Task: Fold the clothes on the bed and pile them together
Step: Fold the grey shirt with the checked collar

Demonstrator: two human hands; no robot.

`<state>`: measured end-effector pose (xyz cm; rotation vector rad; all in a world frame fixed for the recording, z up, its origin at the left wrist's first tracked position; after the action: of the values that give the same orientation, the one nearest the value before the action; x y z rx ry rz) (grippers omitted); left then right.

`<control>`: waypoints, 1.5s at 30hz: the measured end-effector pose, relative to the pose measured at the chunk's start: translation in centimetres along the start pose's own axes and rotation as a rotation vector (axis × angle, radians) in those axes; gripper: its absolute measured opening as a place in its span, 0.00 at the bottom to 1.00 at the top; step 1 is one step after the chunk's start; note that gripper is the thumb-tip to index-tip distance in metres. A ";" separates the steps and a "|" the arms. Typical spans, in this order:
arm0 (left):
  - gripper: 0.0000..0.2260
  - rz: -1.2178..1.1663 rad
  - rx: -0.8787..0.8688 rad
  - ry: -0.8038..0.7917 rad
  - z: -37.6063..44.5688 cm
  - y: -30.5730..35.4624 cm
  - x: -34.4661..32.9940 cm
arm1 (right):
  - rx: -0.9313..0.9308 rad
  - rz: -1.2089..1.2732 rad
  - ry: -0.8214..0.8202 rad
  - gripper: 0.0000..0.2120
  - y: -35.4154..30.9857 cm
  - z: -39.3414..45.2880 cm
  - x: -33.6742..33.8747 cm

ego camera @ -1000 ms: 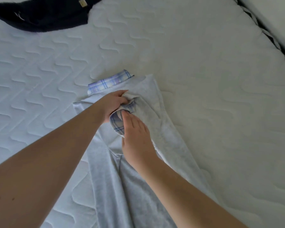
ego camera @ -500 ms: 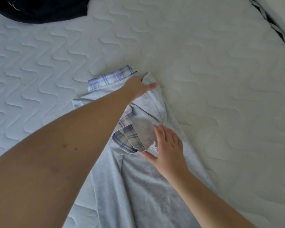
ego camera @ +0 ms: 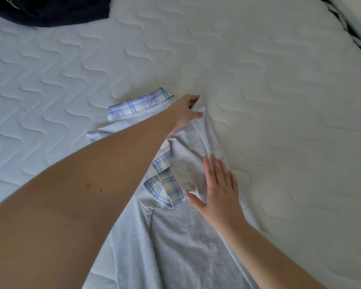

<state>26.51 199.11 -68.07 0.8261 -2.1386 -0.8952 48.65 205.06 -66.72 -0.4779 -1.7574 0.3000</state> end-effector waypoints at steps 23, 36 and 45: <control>0.10 0.614 -0.413 0.540 -8.7 3.2 -0.5 | 0.050 -0.259 0.131 0.37 -1.2 -3.4 -1.3; 0.15 0.589 -0.128 0.285 -17.8 -5.7 -11.3 | -0.130 -0.331 0.164 0.28 4.2 -13.3 -0.1; 0.13 -0.528 0.345 0.045 -20.5 -11.6 -17.5 | -0.293 -0.228 0.152 0.31 7.8 -23.1 -0.6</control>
<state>55.59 198.45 -71.68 1.6209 -2.0970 -0.7473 72.43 210.45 -65.24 -0.4888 -1.6941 -0.1543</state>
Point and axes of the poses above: each hand's wrist, its own z-axis towards the middle knuckle, its own x-axis out of the back of the hand, y = z × x, the point moved 9 cm from there along z, towards the middle knuckle, and after that the axes turned 2 degrees about -y, right-handed, at the moved point
